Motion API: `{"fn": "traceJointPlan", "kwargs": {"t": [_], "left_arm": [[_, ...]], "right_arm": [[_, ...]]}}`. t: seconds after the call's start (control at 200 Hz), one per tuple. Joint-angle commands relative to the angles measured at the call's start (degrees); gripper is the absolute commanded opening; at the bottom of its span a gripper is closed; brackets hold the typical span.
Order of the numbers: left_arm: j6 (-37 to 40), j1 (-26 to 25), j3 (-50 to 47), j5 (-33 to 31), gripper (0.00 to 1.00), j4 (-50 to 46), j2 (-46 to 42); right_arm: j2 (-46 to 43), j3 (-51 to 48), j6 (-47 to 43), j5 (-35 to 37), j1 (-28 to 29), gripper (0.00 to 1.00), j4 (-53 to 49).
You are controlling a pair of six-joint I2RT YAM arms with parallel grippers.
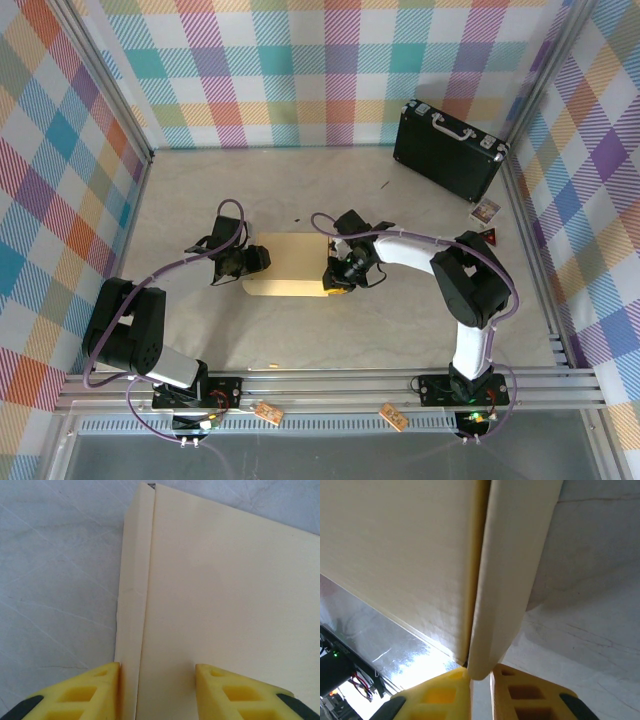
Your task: Fold the paper box
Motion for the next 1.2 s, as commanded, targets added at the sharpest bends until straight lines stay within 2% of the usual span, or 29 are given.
{"fn": "traceJointPlan", "kwargs": {"t": [0.0,0.13,0.305,0.49,0.565,0.795,0.91,1.195], "left_arm": [[-0.1,-1.0,-1.0,3.9,0.39,-5.2,1.3],[-0.5,-1.0,-1.2,2.9,0.40,-5.0,0.3],[-1.8,-0.9,-0.5,-1.3,0.54,-6.5,-4.3],[-2.0,-0.9,0.4,-7.7,0.60,-12.2,-11.6],[-2.0,-0.8,-0.1,-7.4,0.61,-12.1,-13.4],[-1.2,-0.7,1.7,-5.1,0.58,-11.9,-6.1],[-0.4,-0.7,2.5,-7.1,0.55,-12.3,-4.1],[0.3,-0.7,3.0,-5.8,0.48,-12.3,-3.0]], "right_arm": [[0.8,-0.3,-2.7,-0.3,0.7,0.17,8.5],[1.3,-0.6,-4.1,2.1,0.7,0.17,7.9],[2.8,-0.4,-4.3,2.6,0.7,0.17,7.5],[2.3,-0.2,-5.0,3.4,0.7,0.17,6.7],[2.1,0.2,-5.2,3.3,0.7,0.17,6.4],[0.9,1.7,-6.0,3.3,0.7,0.18,4.9],[-0.5,2.0,-7.3,3.8,0.7,0.24,3.9],[-5.7,6.1,-14.0,11.3,0.6,0.50,-3.3]]}}
